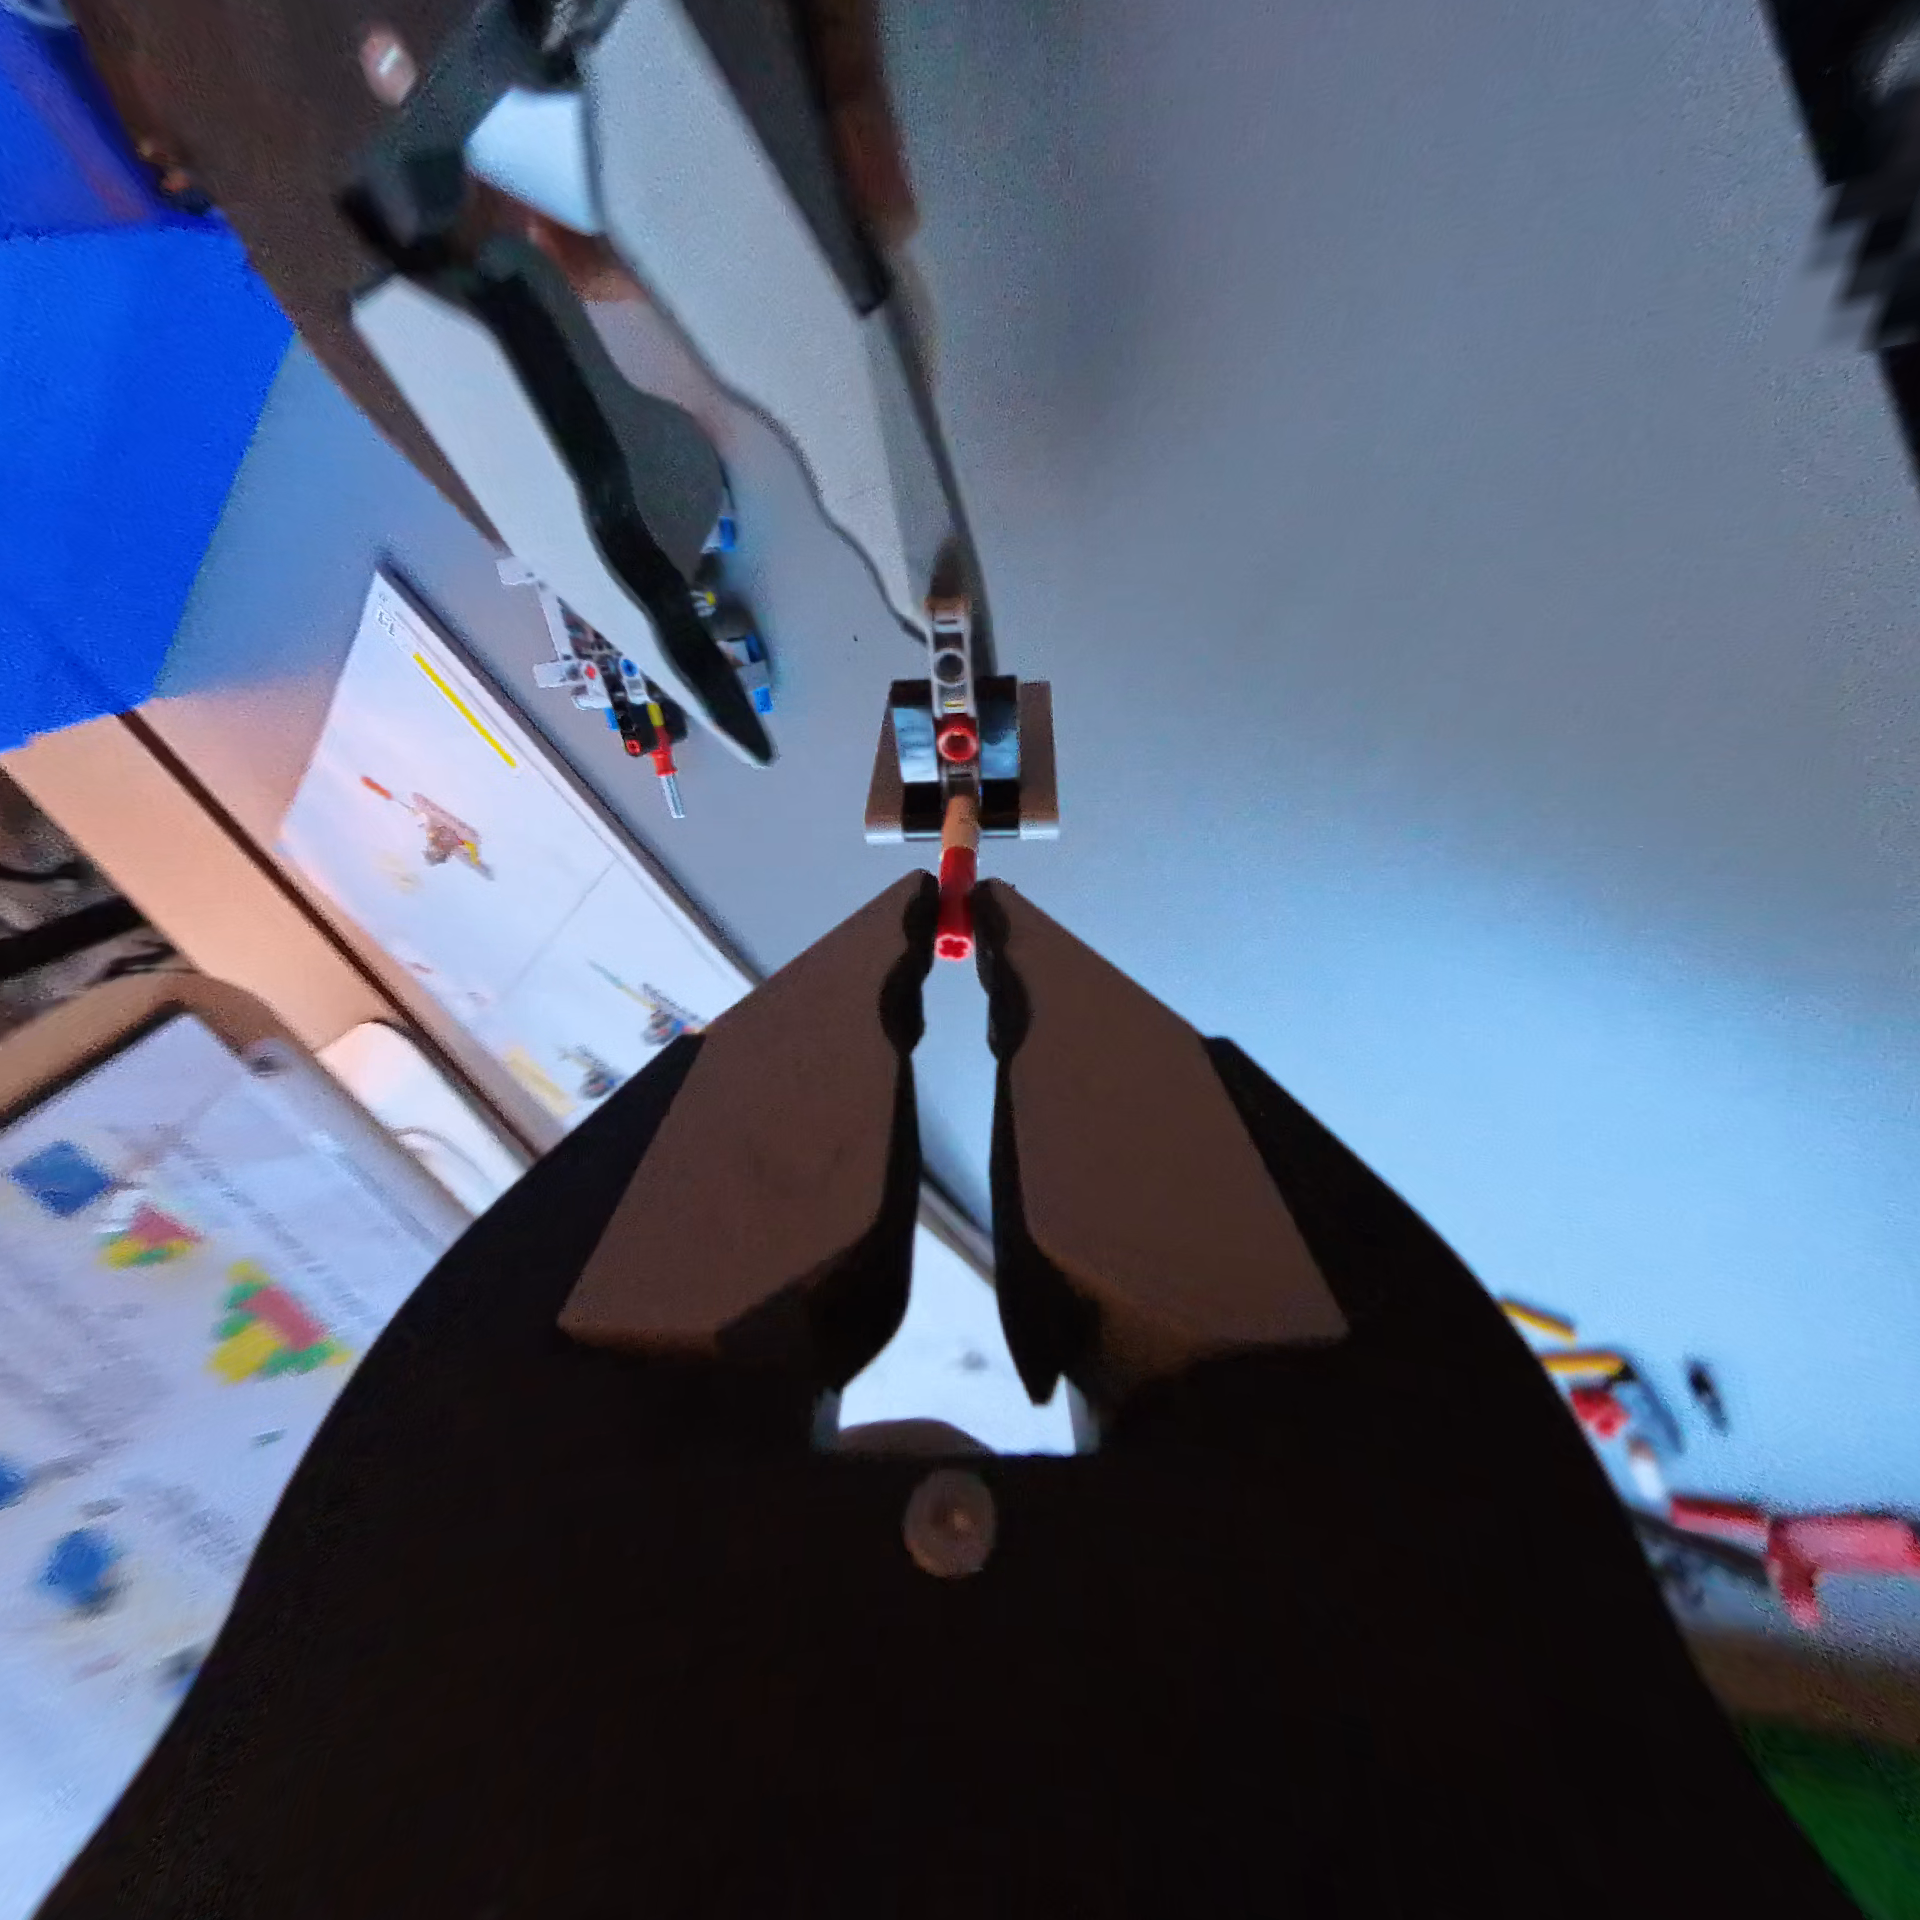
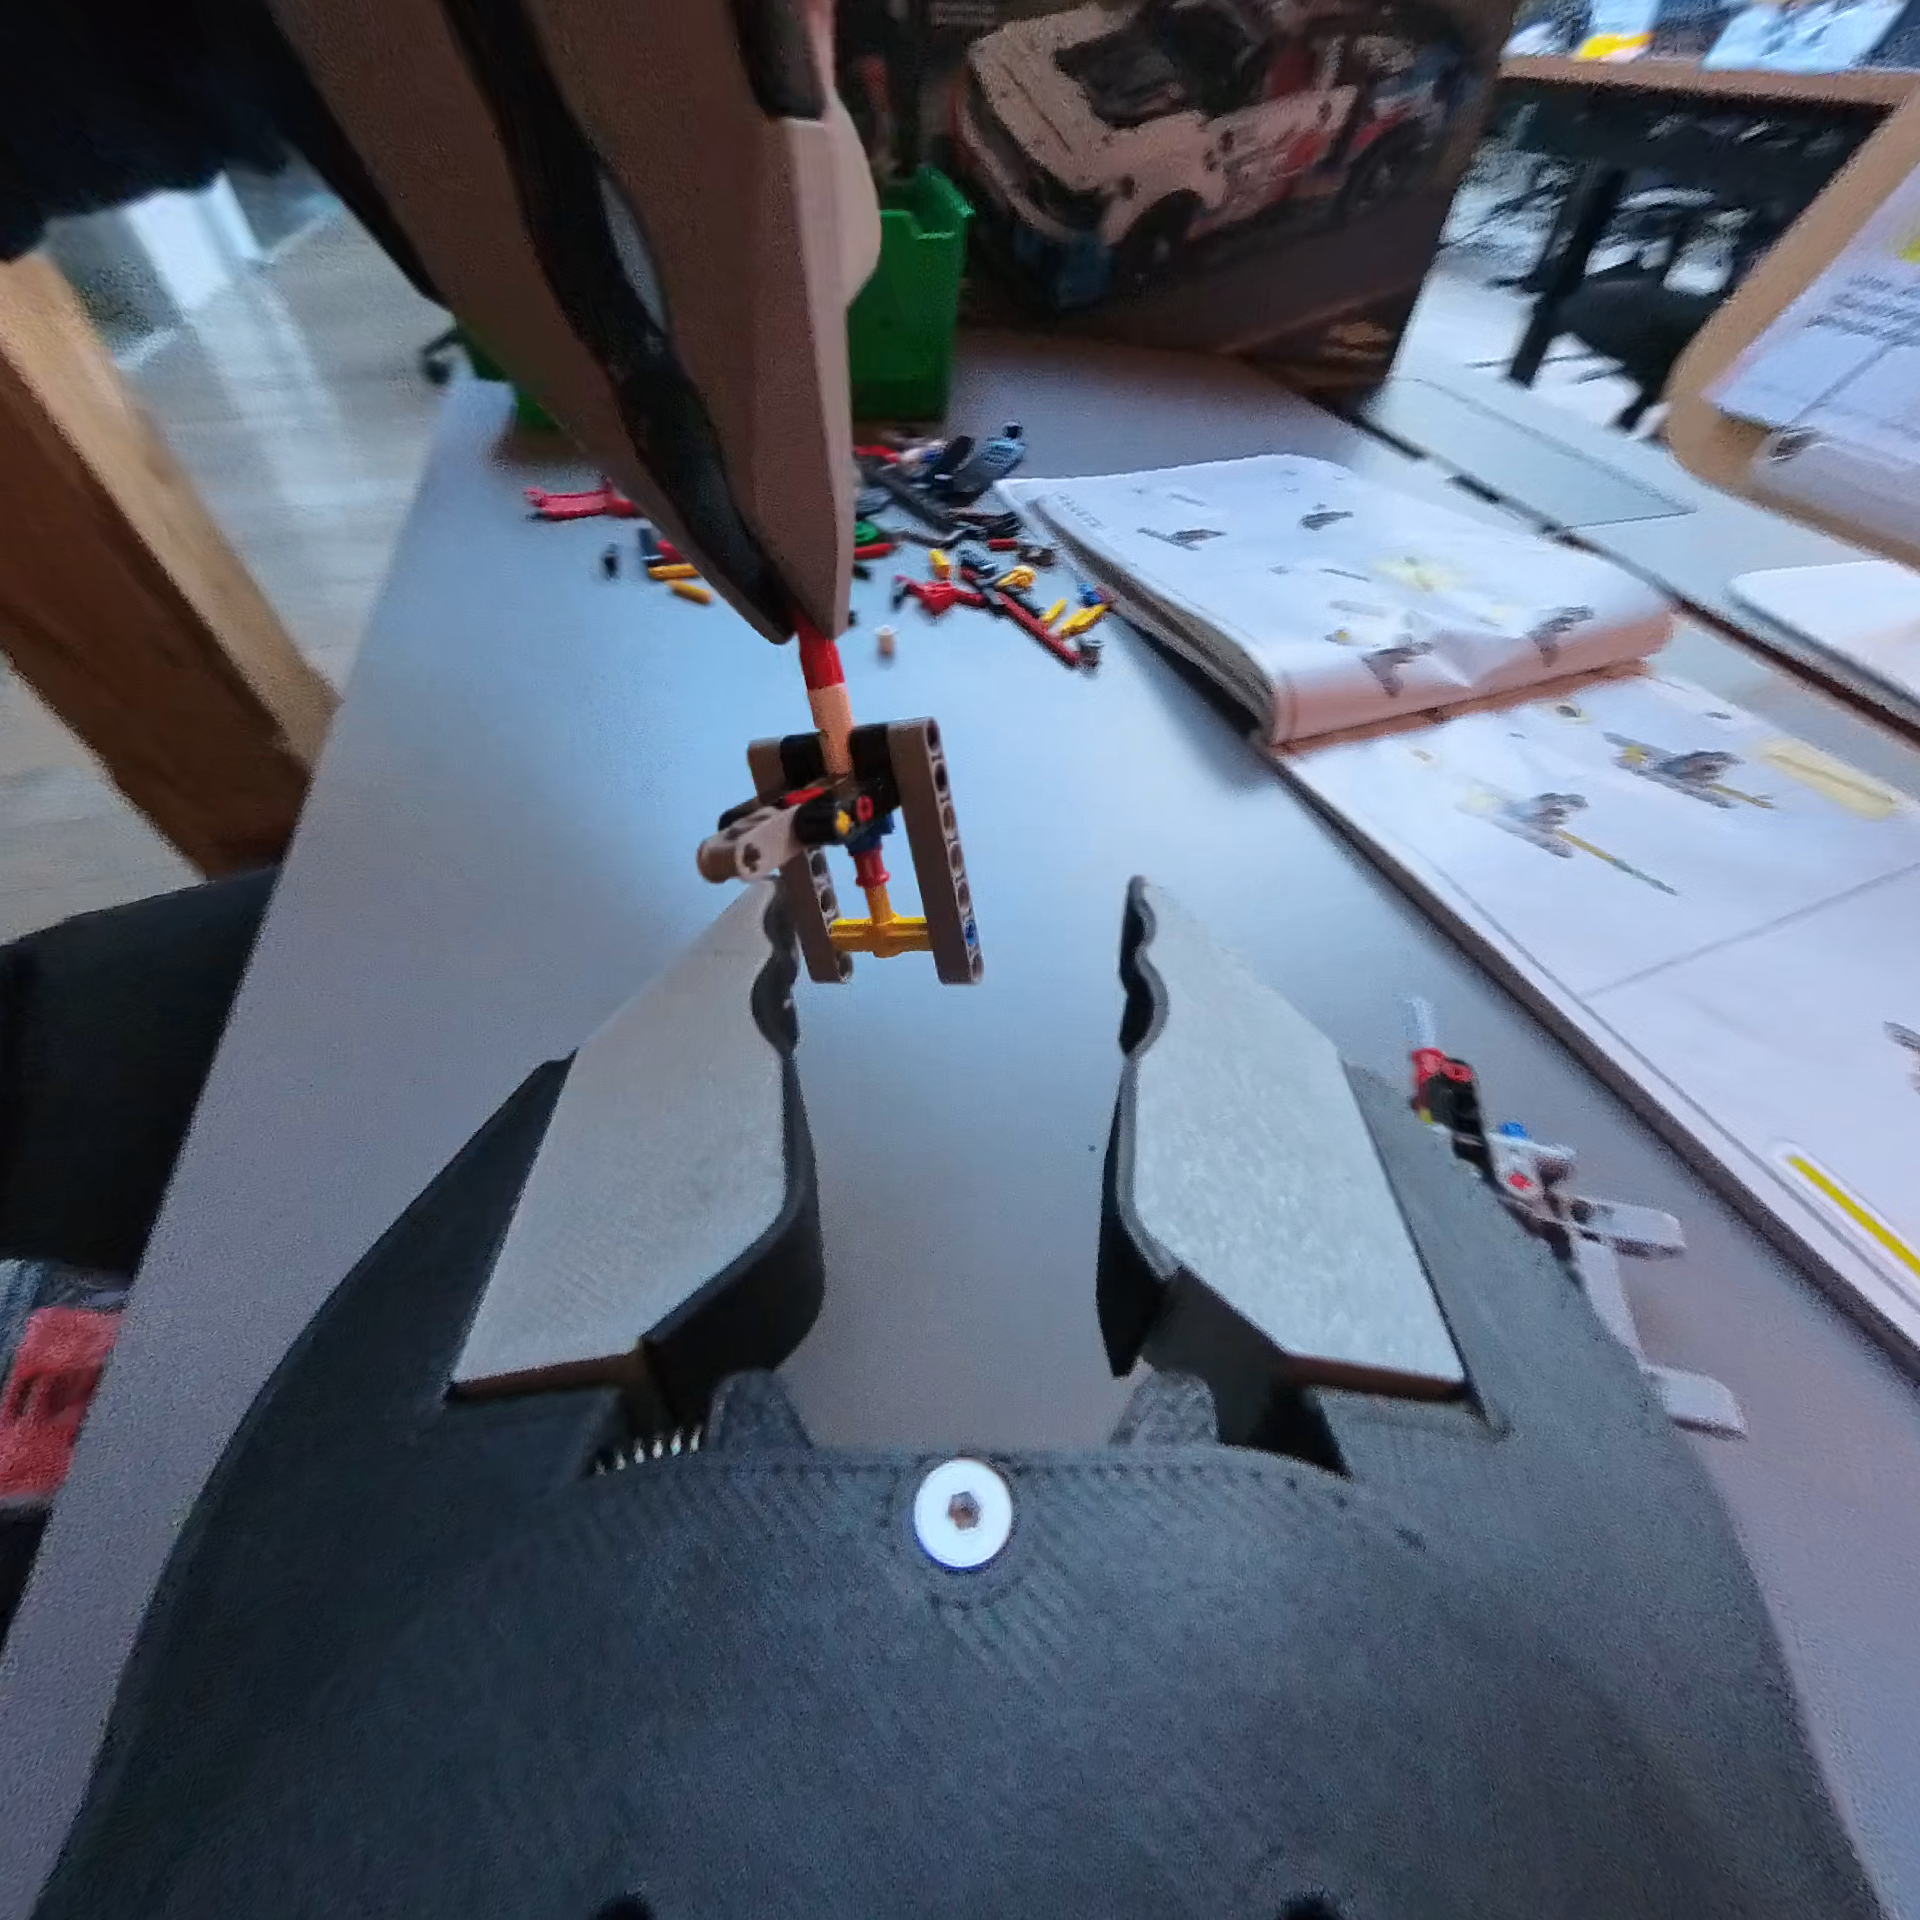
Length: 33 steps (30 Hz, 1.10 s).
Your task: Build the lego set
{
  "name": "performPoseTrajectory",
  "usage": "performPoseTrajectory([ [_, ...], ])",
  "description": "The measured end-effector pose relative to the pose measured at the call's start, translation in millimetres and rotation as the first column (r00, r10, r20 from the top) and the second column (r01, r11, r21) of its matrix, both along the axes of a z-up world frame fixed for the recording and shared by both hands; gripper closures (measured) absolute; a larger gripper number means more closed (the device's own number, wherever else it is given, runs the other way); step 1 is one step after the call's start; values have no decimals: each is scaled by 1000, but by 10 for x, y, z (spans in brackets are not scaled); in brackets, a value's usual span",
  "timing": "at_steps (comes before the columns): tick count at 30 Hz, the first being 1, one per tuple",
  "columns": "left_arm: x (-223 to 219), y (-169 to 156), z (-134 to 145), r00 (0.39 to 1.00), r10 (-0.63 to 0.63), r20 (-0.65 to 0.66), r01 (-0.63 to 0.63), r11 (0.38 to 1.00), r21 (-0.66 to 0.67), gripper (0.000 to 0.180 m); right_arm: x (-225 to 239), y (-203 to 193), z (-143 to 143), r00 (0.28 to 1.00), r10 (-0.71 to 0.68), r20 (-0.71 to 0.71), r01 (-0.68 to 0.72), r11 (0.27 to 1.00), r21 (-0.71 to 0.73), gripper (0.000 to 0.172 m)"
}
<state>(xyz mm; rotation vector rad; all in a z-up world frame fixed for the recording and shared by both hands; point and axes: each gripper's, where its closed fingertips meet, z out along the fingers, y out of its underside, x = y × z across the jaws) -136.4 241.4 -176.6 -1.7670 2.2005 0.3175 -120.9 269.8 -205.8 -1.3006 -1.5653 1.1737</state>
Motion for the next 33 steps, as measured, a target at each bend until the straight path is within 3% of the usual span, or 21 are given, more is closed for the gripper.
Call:
performPoseTrajectory([
  [2,58,-41,-30,995,-40,-96,42,999,23,177,-10,-130,-75,992,112,62,-109,993,-55,135],
  [5,148,-15,-73,987,-76,-142,89,992,93,177,-21,-269,-180,972,194,135,-187,980,-63,154],
  [9,114,53,-161,977,-95,-190,130,974,183,178,-34,-262,-274,972,146,184,-153,988,24,158],
  [10,97,71,-178,981,-80,-179,116,973,200,178,-31,-261,-298,969,144,200,-151,988,25,168],
  [12,37,143,-149,996,2,-92,20,971,240,169,-25,-241,-285,969,147,198,-147,989,-17,168],
  [14,-65,215,-74,983,148,109,-169,960,222,161,5,-201,-180,976,163,145,-145,981,-127,168],
  [16,-163,257,-38,872,307,382,-368,925,96,150,40,-116,-30,985,162,61,-137,945,-298,168],
  [18,-154,243,-93,650,460,605,-469,869,-157,144,74,-60,120,983,178,-34,-172,862,-476,168],
  [20,-34,233,-152,411,587,697,-439,798,-413,155,76,-38,157,978,197,-68,-199,785,-587,168],
  [22,114,210,-209,291,646,706,-327,760,-561,155,52,-73,150,971,227,-69,-220,751,-622,168],
  [25,247,196,-277,242,650,721,-204,760,-617,170,16,-91,114,970,238,-47,-212,741,-638,168],
  [30,253,233,-258,119,681,722,-51,731,-681,171,2,-18,120,977,208,-54,-191,729,-657,168],
  [33,212,315,-344,100,713,694,-73,701,-710,175,-34,70,95,986,165,-40,-149,724,-674,165],
])
